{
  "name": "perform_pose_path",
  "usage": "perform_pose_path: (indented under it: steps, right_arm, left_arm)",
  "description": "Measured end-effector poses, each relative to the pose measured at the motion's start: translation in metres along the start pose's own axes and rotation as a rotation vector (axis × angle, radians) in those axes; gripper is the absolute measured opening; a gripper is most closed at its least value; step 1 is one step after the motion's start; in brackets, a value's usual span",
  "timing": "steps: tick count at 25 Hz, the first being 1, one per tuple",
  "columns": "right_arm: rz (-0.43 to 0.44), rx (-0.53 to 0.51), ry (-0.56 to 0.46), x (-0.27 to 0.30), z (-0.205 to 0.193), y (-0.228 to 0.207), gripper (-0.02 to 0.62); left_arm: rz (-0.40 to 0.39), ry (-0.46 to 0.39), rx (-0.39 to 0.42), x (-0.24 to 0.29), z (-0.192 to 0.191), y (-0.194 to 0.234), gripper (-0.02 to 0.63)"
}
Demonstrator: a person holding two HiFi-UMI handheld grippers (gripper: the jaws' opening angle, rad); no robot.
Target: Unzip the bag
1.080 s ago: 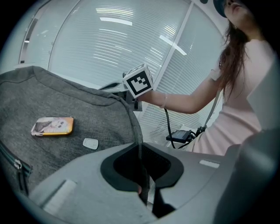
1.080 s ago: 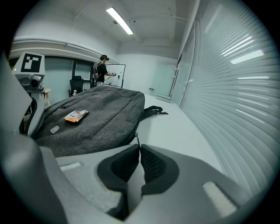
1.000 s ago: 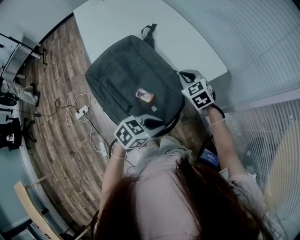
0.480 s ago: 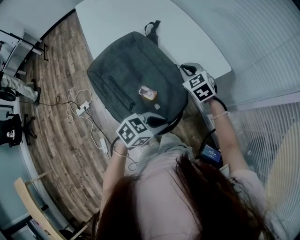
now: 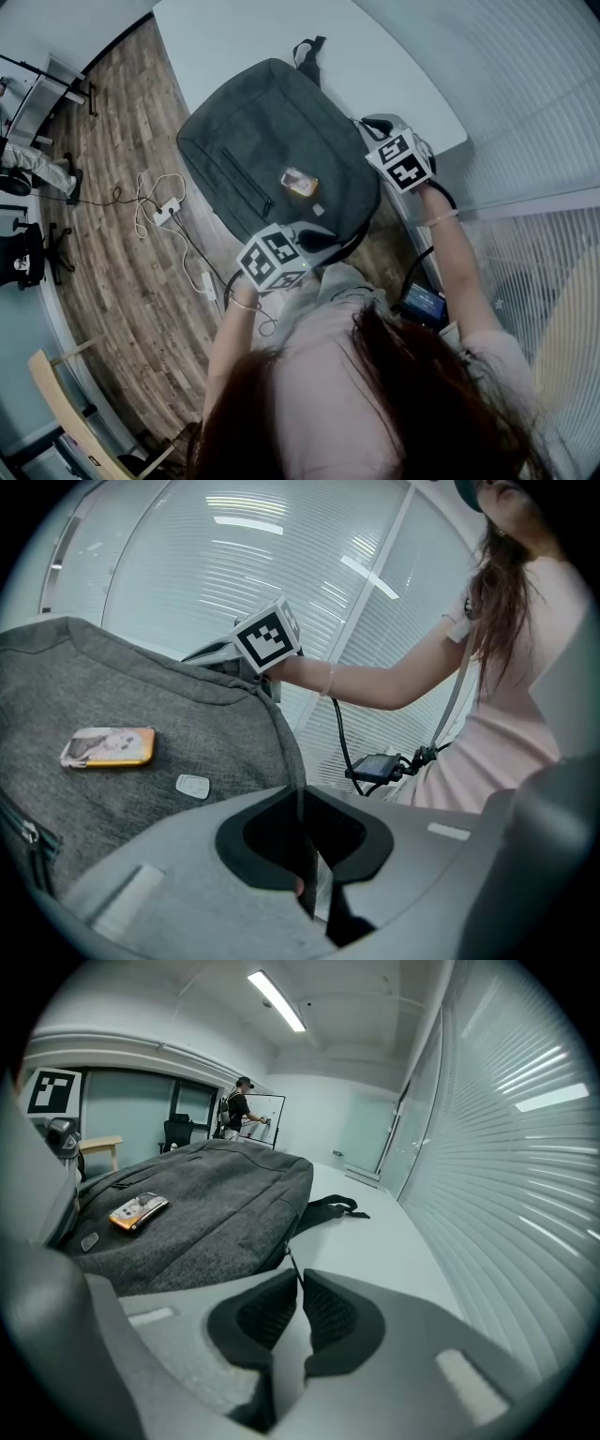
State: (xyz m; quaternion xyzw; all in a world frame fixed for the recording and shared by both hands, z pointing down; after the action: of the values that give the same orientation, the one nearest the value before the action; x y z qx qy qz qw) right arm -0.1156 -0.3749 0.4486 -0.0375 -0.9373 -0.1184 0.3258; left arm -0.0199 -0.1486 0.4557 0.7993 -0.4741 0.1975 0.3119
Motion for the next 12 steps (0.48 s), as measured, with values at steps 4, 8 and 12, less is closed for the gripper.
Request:
perform_pose_path:
  steps: [4, 8, 12]
  right_arm:
    - [0.011, -0.009, 0.002, 0.0034, 0.002, -0.0041, 0.023]
    - [0.018, -0.01, 0.0, 0.0075, 0.0054, -0.0068, 0.026]
    - [0.029, -0.013, 0.005, 0.0085, 0.0062, -0.0065, 0.026]
  left_arm:
    - [-0.001, -0.001, -0.002, 0.0018, 0.0017, 0.0009, 0.034]
    - [-0.002, -0.004, -0.001, 0.0027, 0.002, 0.0002, 0.034]
    - [0.006, -0.007, 0.001, 0.0025, 0.0017, -0.0008, 0.034]
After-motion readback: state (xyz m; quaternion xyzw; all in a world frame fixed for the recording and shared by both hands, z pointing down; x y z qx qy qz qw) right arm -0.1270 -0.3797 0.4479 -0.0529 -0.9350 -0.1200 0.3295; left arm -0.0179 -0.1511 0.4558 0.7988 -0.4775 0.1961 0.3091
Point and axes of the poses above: the fingertips, and each gripper's own axes: x forward along the fingers, y to its left, z out of its top, the point moved 3 cm from there along -x, backward along the fingers, and after that the axes turned 7 degrees about z, right-handed, at the moved point
